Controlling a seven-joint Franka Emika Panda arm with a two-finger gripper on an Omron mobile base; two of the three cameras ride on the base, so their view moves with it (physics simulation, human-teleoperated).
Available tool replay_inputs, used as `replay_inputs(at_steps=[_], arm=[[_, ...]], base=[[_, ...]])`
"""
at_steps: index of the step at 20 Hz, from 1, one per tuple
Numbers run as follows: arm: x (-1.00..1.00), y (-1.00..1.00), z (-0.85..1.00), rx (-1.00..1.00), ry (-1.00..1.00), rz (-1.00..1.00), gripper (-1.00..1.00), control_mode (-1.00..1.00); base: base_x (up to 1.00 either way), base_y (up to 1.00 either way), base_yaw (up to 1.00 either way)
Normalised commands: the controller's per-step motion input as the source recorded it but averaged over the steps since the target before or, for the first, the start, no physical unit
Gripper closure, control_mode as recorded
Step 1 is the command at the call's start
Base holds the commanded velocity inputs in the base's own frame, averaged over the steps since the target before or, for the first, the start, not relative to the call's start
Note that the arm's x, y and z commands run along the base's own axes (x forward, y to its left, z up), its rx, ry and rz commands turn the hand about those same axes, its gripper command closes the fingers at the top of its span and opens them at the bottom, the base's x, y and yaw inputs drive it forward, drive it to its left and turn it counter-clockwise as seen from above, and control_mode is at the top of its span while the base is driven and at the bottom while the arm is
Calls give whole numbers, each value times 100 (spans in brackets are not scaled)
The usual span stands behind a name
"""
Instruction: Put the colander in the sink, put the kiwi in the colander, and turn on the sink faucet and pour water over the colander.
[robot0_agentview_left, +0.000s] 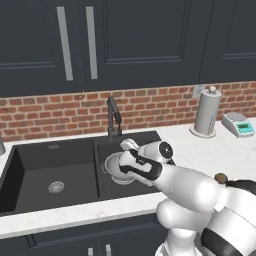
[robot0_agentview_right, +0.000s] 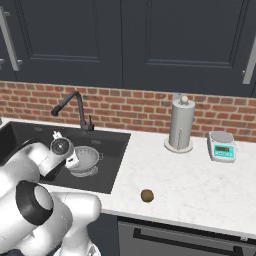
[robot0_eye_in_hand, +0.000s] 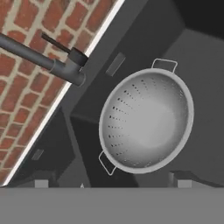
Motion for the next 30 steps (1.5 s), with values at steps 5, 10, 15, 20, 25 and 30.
replay_inputs(at_steps=[5,10,15,20,25,30], arm=[[-1,-47,100,-1,23,4,-100,-100],[-1,-82,95,-10,40,0,-100,-100],[-15,-93,62,-10,31,1,-100,-100],[-86,-83,8,-9,7,14,-100,-100],[-100,-65,-17,-9,0,11,-100,-100],[-92,-73,-20,-4,-10,10,-100,-100]], base=[[0,0,0],[0,0,0],[0,0,0],[0,0,0],[0,0,0],[0,0,0]])
